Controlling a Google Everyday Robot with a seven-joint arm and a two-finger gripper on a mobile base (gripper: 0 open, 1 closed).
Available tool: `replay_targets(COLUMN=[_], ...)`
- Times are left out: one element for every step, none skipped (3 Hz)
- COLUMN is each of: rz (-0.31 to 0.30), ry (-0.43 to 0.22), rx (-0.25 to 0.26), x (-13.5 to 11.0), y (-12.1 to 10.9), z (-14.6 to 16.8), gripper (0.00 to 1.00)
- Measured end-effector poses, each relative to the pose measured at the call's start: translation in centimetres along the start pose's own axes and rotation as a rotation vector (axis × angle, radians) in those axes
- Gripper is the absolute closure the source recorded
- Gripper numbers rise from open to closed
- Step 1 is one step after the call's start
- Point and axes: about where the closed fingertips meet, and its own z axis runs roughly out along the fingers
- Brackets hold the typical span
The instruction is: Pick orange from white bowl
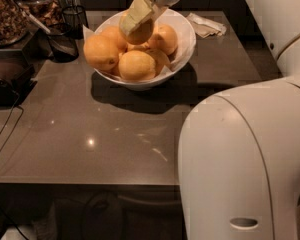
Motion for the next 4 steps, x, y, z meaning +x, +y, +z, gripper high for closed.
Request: replay_targets(rz=[-0.01, 0.007, 0.007, 0.035], ry=[-0.021, -0.072, -0.072, -0.095], rx=[0.016, 0.014, 0.014, 0.013], x=[-0.2, 0.4, 0.4, 0.7], y=[0.9, 2.7, 2.7, 4.4], z=[-1.3, -3.1, -3.1, -4.0], gripper=[1.0, 1.0, 1.0, 1.0])
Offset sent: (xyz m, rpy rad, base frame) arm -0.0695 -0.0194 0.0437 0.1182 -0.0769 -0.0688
